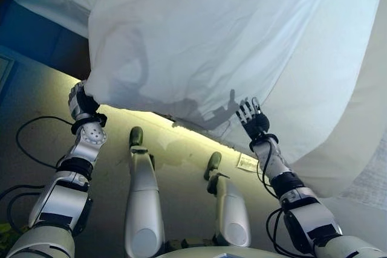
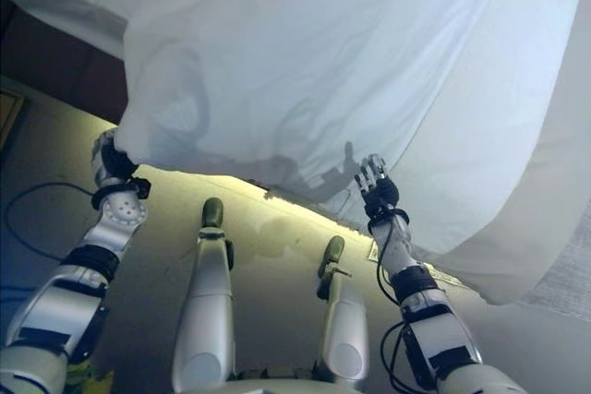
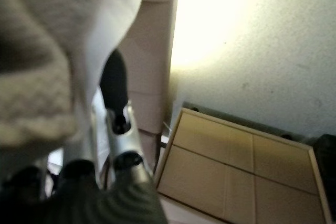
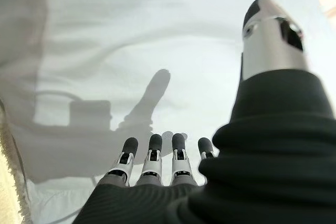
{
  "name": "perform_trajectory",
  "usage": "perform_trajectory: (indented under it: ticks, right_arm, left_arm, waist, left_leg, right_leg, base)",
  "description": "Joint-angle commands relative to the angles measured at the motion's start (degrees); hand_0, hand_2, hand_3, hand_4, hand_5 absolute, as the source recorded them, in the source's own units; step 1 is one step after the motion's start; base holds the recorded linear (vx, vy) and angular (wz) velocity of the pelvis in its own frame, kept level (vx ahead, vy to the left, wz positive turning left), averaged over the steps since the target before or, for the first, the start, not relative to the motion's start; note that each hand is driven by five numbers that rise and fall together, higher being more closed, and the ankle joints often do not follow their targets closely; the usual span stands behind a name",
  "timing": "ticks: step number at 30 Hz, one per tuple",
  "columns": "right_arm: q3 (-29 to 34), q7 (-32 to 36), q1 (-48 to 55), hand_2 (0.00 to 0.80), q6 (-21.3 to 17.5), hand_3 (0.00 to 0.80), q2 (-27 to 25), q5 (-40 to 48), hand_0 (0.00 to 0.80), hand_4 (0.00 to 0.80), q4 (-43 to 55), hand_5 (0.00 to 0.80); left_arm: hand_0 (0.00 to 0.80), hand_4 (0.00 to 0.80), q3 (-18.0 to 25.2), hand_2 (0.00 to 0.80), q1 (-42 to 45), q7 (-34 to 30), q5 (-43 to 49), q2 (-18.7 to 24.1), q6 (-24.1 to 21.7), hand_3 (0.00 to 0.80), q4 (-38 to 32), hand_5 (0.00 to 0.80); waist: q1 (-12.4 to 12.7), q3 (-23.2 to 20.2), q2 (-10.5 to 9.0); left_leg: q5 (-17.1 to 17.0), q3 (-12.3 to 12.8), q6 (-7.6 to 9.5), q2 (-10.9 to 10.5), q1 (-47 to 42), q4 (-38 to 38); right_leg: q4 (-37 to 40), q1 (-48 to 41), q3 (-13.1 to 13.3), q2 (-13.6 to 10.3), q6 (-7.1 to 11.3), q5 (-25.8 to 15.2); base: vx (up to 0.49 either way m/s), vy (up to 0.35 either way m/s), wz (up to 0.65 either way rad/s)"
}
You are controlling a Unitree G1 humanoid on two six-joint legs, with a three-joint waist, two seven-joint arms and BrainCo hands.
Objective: Make the bed neatly
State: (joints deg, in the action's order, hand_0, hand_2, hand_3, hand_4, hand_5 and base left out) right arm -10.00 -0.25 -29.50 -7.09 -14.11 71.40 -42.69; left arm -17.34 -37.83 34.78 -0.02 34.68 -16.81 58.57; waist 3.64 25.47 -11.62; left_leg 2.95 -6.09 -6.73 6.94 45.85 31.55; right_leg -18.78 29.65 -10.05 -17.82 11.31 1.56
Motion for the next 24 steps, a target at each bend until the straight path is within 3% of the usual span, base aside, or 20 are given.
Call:
perform_trajectory:
  ticks: [1,5,10,17,24]
  right_arm:
    - [2.4,-0.3,-0.2,0.0,-0.2,0.0,-5.5,-0.8,0.0,0.0,4.3,0.0]
    - [2.4,0.0,-0.3,0.0,-0.2,0.0,-6.2,-0.8,0.0,0.0,3.7,0.0]
    - [2.7,0.4,-0.3,0.0,0.5,0.0,-7.6,-1.2,0.0,0.0,3.9,0.0]
    - [3.2,1.3,-0.4,0.0,1.7,0.0,-8.9,-2.6,0.0,0.0,3.9,0.0]
    - [3.2,-0.4,1.2,0.0,2.0,0.0,-11.0,-3.4,0.0,0.0,7.7,0.0]
  left_arm:
    - [0.8,0.8,-1.0,0.8,-1.6,1.2,-2.5,-0.9,-1.7,0.8,2.6,0.8]
    - [0.8,0.8,-1.2,0.8,-2.1,2.9,-1.0,-0.4,-0.3,0.8,2.6,0.8]
    - [0.8,0.8,-1.7,0.8,-2.6,9.5,1.8,1.2,3.6,0.8,3.4,0.8]
    - [0.8,0.8,3.0,0.8,-2.4,14.2,-0.8,5.4,9.1,0.8,4.6,0.8]
    - [0.8,0.8,6.9,0.8,0.0,15.5,0.0,10.0,17.8,0.8,0.2,0.8]
  waist:
    - [1.0,1.1,2.21]
    - [1.0,1.2,2.6]
    - [0.9,1.1,3.25]
    - [1.2,0.7,5.14]
    - [2.2,0.5,7.49]
  left_leg:
    - [-1.0,2.1,2.23,0.0,-4.0,-3.3]
    - [-1.1,2.2,2.26,-0.2,-4.1,-3.3]
    - [-1.1,2.1,2.22,-0.5,-4.4,-3.6]
    - [-0.9,2.5,2.15,-1.4,-5.1,-3.9]
    - [0.7,2.5,2.0,-1.9,-6.5,-4.8]
  right_leg:
    - [0.0,6.7,1.2,0.2,-1.13,-12.3]
    - [-0.2,6.7,1.2,0.0,-1.21,-12.0]
    - [-0.4,6.7,1.5,-0.5,-1.38,-11.9]
    - [-1.1,7.0,1.5,-2.0,-1.8,-11.4]
    - [-1.5,6.4,1.5,-2.8,-1.58,-9.2]
  base:
    - [-0.025,0.051,-0.05]
    - [-0.024,0.053,-0.03]
    - [-0.015,0.086,0.01]
    - [-0.01,0.101,0.03]
    - [0.025,0.072,0.02]
